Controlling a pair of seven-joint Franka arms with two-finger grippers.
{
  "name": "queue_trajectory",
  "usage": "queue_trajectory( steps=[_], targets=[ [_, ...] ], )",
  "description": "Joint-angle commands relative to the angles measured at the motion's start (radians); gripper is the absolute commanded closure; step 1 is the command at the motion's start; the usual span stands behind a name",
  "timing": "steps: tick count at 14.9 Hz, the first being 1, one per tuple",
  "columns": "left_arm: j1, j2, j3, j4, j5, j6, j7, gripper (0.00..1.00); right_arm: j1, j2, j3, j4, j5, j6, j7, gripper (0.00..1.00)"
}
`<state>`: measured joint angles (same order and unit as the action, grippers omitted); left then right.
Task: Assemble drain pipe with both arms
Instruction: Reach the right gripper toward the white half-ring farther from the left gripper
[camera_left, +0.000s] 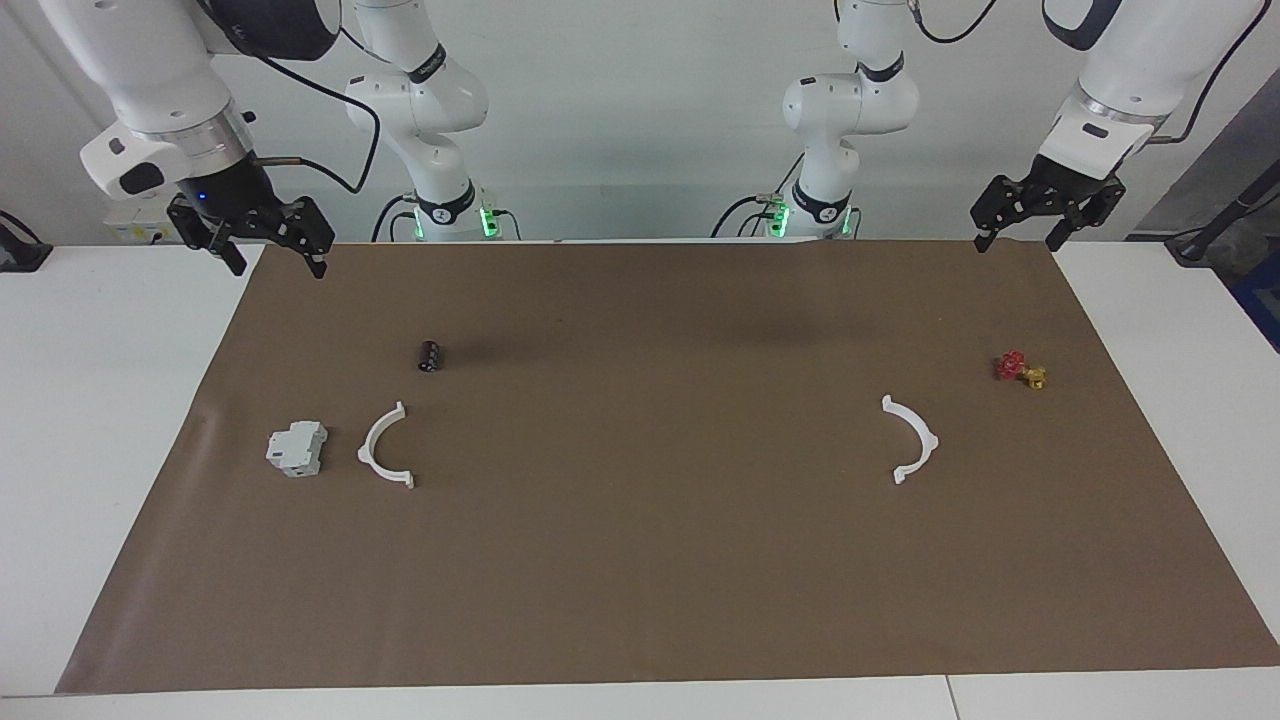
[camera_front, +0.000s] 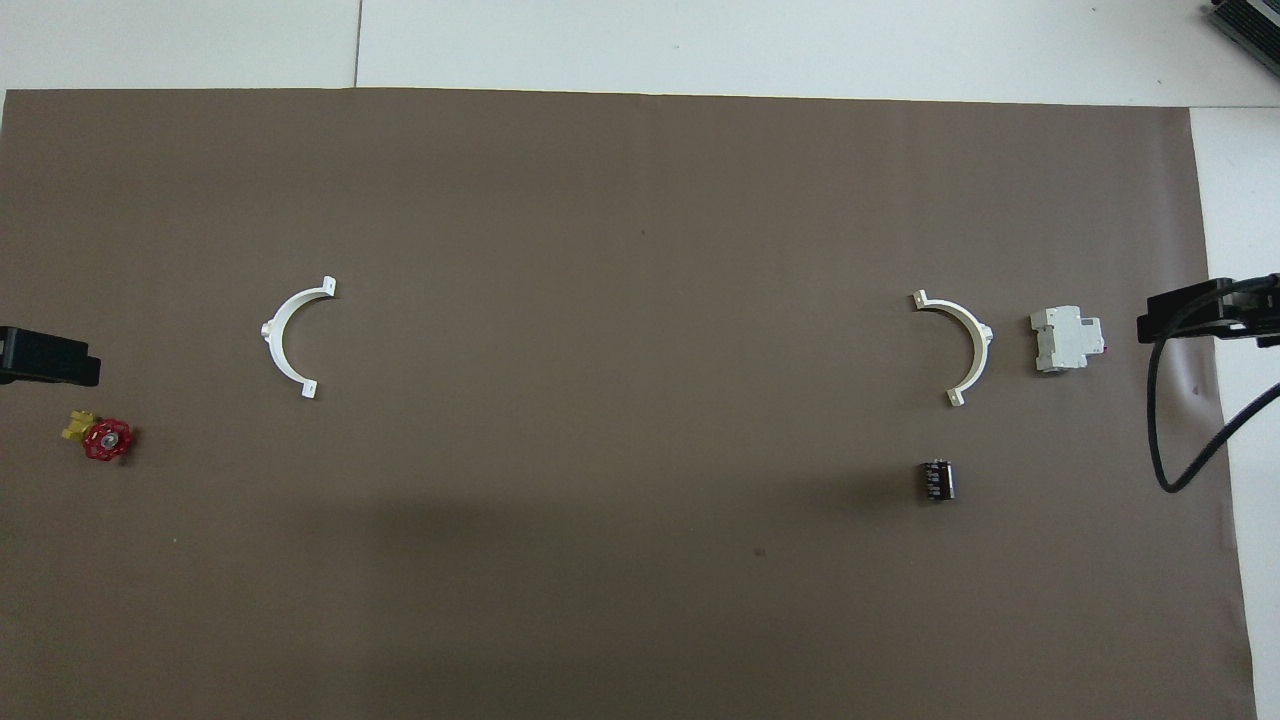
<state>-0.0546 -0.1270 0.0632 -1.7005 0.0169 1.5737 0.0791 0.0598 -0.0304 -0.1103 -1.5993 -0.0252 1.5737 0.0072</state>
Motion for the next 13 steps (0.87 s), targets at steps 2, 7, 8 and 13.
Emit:
queue_trajectory(
  steps=[2, 7, 8, 13],
  targets=[
    [0.018, 0.0, -0.009, 0.01, -0.003, -0.004, 0.011, 0.0, -0.005, -0.013, 0.006, -0.011, 0.016, -0.006, -0.003, 0.0],
    [0.016, 0.0, -0.009, 0.008, -0.003, -0.004, 0.013, 0.0, -0.009, -0.087, 0.006, -0.182, 0.017, 0.114, -0.013, 0.0],
    [0.016, 0.0, -0.009, 0.008, -0.003, -0.004, 0.013, 0.0, -0.009, -0.109, 0.007, -0.245, 0.017, 0.205, -0.024, 0.0],
    [0.016, 0.0, -0.009, 0.002, -0.003, -0.004, 0.013, 0.0, -0.005, -0.03, 0.008, -0.384, 0.031, 0.489, -0.244, 0.0]
  ],
)
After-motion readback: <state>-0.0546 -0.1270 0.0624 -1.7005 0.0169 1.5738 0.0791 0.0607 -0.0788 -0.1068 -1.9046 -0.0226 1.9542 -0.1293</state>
